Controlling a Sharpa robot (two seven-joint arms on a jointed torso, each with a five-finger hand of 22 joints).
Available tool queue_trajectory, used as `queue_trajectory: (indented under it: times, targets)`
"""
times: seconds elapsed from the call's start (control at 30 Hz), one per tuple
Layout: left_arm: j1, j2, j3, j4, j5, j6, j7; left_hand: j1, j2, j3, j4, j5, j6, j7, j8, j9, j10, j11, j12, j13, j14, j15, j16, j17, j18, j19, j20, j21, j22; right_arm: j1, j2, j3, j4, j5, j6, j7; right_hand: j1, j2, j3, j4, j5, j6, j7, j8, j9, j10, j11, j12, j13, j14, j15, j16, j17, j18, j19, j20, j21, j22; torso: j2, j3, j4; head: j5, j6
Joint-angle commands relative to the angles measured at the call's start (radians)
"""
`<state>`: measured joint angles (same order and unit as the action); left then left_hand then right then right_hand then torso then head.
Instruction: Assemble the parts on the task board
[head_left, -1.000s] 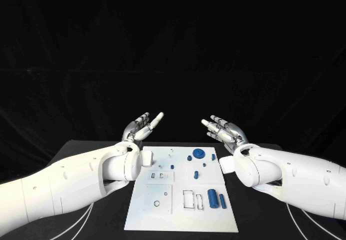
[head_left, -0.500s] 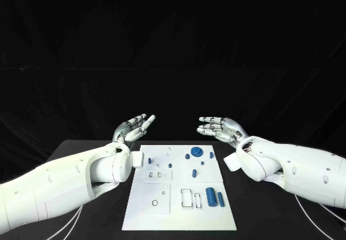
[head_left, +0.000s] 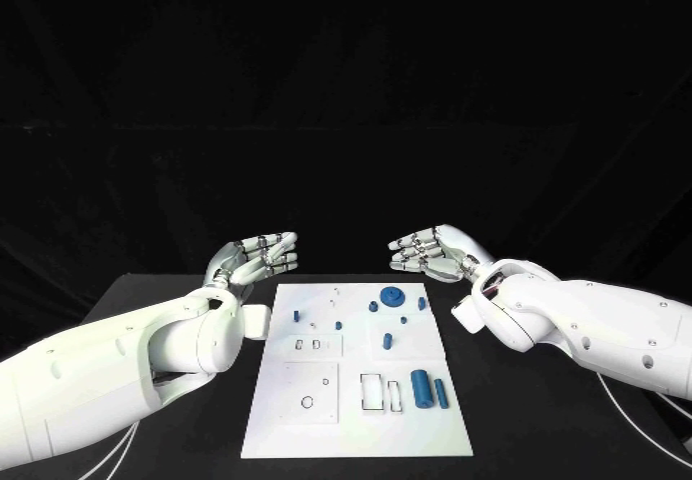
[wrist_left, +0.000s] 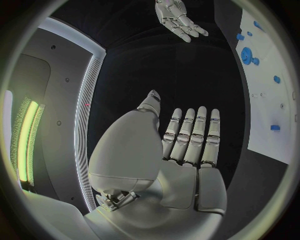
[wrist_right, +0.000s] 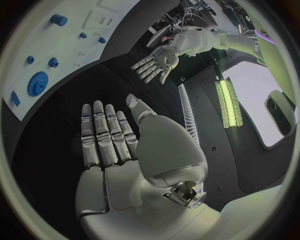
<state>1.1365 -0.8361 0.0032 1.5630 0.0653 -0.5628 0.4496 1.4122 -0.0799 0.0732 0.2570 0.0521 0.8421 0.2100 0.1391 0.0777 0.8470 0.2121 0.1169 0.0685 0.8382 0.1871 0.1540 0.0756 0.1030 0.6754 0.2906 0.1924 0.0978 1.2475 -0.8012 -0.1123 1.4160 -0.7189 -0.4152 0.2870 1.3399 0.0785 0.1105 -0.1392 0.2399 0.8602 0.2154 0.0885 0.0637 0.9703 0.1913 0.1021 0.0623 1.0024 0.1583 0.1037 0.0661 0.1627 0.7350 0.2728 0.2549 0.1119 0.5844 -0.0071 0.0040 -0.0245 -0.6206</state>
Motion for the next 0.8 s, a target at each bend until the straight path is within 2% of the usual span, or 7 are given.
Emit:
queue_trajectory:
  times: [0.03, 0.1, 0.2, 0.4, 0.43, 0.6, 0.8]
  targets:
    - [0.003, -0.019, 0.002, 0.029, -0.02, 0.065, 0.013, 0.012, 0.005, -0.004, -0.017, -0.002, 0.037, 0.026, 0.007, 0.0, 0.051, -0.014, 0.012, 0.001, 0.044, -0.012, 0.006, 0.001, 0.035, 0.04, -0.001, 0.017, 0.003, 0.007, 0.002, 0.002, -0.007, -0.231, 0.042, -0.078, -0.003, -0.03, 0.039, -0.043, 0.0, 0.102, -0.002, -0.003, 0.003, 0.114, -0.035, -0.012, 0.003, 0.159, -0.049, 0.021, 0.012, 0.023, 0.16, -0.048, 0.078, 0.024, 0.023, -0.0026, 0.0099, -0.011, -0.002]
    - [0.004, -0.035, 0.004, 0.051, -0.022, 0.081, 0.008, 0.019, 0.01, -0.009, -0.03, -0.001, 0.054, 0.021, 0.006, -0.002, 0.076, -0.019, 0.014, 0.0, 0.088, -0.024, 0.018, 0.006, 0.055, 0.074, -0.002, 0.032, 0.006, 0.014, 0.007, 0.002, -0.015, -0.311, 0.058, -0.114, -0.002, -0.041, 0.05, -0.057, 0.0, 0.128, -0.014, 0.0, 0.005, 0.14, -0.046, -0.017, 0.006, 0.191, -0.062, 0.023, 0.019, 0.021, 0.2, -0.066, 0.109, 0.038, 0.031, -0.0036, 0.014, -0.011, -0.002]
    - [0.008, -0.055, 0.005, 0.083, -0.025, 0.098, 0.005, 0.022, 0.016, -0.018, -0.044, -0.001, 0.068, 0.016, -0.001, -0.007, 0.096, -0.026, 0.009, -0.002, 0.134, -0.035, 0.027, 0.01, 0.074, 0.107, -0.002, 0.045, 0.006, 0.024, 0.014, 0.003, -0.026, -0.408, 0.072, -0.16, -0.001, -0.054, 0.056, -0.072, -0.002, 0.162, -0.029, 0.007, 0.007, 0.186, -0.065, -0.008, 0.013, 0.245, -0.085, 0.041, 0.038, 0.02, 0.255, -0.091, 0.164, 0.067, 0.043, -0.0051, 0.0226, -0.025, -0.003]
    - [0.024, -0.094, 0.007, 0.158, -0.027, 0.115, -0.001, 0.025, 0.017, -0.024, -0.054, -0.001, 0.07, 0.013, -0.007, -0.009, 0.1, -0.027, 0.002, -0.003, 0.142, -0.037, 0.022, 0.01, 0.077, 0.119, -0.002, 0.048, 0.005, 0.038, 0.032, 0.003, -0.046, -0.574, 0.092, -0.252, -0.015, -0.079, 0.05, -0.084, 0.015, 0.203, -0.048, 0.009, 0.009, 0.22, -0.088, -0.009, 0.025, 0.371, -0.126, 0.115, 0.106, 0.019, 0.32, -0.134, 0.289, 0.143, 0.074, -0.0087, 0.0397, -0.037, -0.001]
    - [0.027, -0.099, 0.007, 0.168, -0.027, 0.115, -0.002, 0.025, 0.016, -0.025, -0.055, -0.001, 0.07, 0.013, -0.008, -0.009, 0.099, -0.027, 0.001, -0.003, 0.141, -0.037, 0.021, 0.01, 0.078, 0.12, -0.002, 0.048, 0.005, 0.04, 0.038, 0.003, -0.05, -0.615, 0.099, -0.279, -0.02, -0.083, 0.048, -0.084, 0.021, 0.204, -0.05, 0.007, 0.009, 0.217, -0.09, -0.012, 0.026, 0.389, -0.13, 0.133, 0.121, 0.019, 0.331, -0.14, 0.311, 0.156, 0.082, -0.0089, 0.0442, -0.044, -0.001]
    - [0.048, -0.117, 0.008, 0.201, -0.028, 0.117, -0.005, 0.024, 0.016, -0.028, -0.058, -0.001, 0.069, 0.013, -0.012, -0.01, 0.097, -0.026, -0.004, -0.004, 0.138, -0.035, 0.014, 0.008, 0.078, 0.122, -0.002, 0.048, 0.003, 0.045, 0.057, 0.003, -0.059, -0.708, 0.123, -0.339, -0.037, -0.096, 0.046, -0.079, 0.031, 0.206, -0.056, -0.003, 0.007, 0.19, -0.096, -0.026, 0.03, 0.466, -0.148, 0.231, 0.201, 0.019, 0.376, -0.16, 0.402, 0.215, 0.103, -0.0105, 0.0528, -0.049, 0.007]
    - [0.062, -0.134, 0.008, 0.223, -0.028, 0.116, -0.008, 0.022, 0.017, -0.031, -0.059, -0.001, 0.069, 0.014, -0.016, -0.011, 0.095, -0.025, -0.009, -0.004, 0.134, -0.033, 0.008, 0.006, 0.078, 0.123, -0.002, 0.048, 0.002, 0.049, 0.082, 0.004, -0.069, -0.777, 0.146, -0.38, -0.05, -0.104, 0.06, -0.071, 0.038, 0.201, -0.06, -0.015, 0.008, 0.159, -0.099, -0.026, 0.033, 0.492, -0.156, 0.371, 0.327, 0.018, 0.397, -0.169, 0.508, 0.296, 0.124, -0.01, 0.0599, -0.055, 0.017]
